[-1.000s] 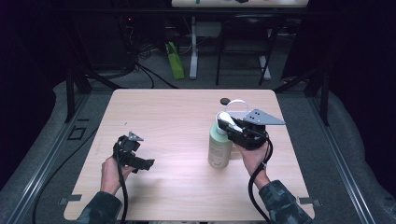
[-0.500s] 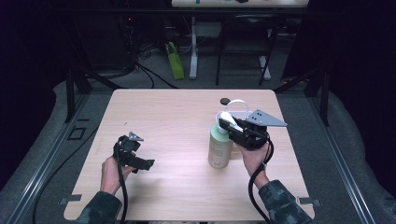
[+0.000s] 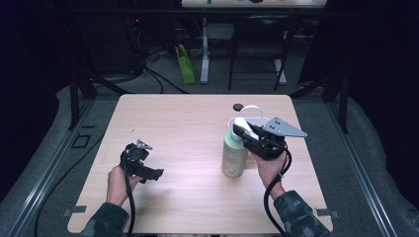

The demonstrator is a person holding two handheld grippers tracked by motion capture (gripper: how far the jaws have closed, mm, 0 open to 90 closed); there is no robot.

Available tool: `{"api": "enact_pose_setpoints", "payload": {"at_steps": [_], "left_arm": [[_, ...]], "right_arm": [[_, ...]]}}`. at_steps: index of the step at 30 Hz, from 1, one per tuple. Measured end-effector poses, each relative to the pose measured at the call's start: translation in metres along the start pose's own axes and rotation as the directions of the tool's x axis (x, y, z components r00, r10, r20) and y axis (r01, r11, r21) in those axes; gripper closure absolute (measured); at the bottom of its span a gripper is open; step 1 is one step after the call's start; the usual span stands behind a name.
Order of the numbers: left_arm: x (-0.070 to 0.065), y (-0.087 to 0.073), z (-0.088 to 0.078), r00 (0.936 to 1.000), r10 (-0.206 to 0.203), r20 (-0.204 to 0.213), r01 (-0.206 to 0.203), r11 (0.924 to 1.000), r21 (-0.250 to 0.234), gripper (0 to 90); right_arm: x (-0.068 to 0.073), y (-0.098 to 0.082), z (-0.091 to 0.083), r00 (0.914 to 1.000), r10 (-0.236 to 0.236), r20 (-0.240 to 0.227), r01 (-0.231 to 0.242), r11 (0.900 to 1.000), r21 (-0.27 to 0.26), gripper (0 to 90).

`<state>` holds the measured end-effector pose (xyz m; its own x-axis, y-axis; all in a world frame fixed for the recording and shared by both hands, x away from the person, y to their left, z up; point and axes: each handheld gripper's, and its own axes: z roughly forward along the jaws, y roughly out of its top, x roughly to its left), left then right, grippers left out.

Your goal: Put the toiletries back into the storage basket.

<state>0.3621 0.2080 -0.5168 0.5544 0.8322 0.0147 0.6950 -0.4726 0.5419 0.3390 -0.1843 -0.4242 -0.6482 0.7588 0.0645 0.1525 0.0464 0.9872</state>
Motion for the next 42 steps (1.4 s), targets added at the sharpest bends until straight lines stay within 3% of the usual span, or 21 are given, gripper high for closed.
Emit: {"api": "enact_pose_setpoints", "payload": {"at_steps": [32,42], "left_arm": [[0.0,0.0,0.0,1.0,-0.002,-0.002,0.002,1.0,0.003,0.0],[0.001,-0.001,-0.001,1.0,-0.007,0.002,0.007,1.0,-0.005,0.0]], "right_arm": [[0.001,0.011,-0.01,0.9995,0.008,-0.03,-0.009,0.999,-0.043,67.5],[-0.002,0.021,-0.016,0.9995,0.005,-0.032,-0.008,0.998,-0.065,67.4]]}}
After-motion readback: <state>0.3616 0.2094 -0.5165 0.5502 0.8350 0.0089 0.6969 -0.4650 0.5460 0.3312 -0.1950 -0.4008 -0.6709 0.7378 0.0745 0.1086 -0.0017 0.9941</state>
